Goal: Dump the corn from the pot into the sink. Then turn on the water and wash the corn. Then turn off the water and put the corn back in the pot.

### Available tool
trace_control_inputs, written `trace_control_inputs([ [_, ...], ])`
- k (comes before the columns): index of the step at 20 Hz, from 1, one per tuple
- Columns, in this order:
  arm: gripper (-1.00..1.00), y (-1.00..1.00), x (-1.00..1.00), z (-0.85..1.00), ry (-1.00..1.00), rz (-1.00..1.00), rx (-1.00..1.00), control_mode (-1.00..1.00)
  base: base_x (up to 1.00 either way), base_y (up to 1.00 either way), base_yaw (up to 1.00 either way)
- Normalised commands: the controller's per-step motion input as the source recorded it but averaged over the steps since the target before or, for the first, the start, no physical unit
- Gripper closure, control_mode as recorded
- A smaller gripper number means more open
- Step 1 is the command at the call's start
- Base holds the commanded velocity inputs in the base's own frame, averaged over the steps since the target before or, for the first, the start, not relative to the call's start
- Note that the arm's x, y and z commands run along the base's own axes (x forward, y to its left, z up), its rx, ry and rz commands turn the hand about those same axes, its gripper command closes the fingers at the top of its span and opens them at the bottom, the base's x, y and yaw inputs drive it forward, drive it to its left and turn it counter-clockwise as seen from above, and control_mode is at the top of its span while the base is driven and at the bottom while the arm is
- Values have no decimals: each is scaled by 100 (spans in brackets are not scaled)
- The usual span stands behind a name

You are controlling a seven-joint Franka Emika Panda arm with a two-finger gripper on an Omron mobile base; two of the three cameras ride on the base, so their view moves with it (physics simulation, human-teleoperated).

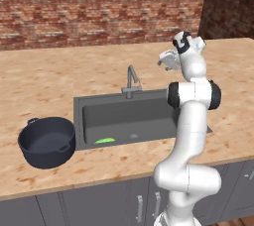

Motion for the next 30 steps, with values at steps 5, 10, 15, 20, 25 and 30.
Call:
trace_control_inputs([
  [5, -100, 3, -100, 27, 29, -24, 11, -100, 0, 0, 0],
  [10, -100, 20, -99, 1, 24, -23, 2, -100, 0, 0, 0],
  [15, -100, 59, -80, 6, 18, -9, -2, -100, 0, 0, 0],
  [20, -100, 81, -64, 7, 11, 0, -11, -100, 0, 0, 0],
  [25, -100, 63, -35, 21, 14, 0, -12, -100, 0, 0, 0],
  [30, -100, 55, -6, 6, 23, 0, -9, -100, 0, 0, 0],
])
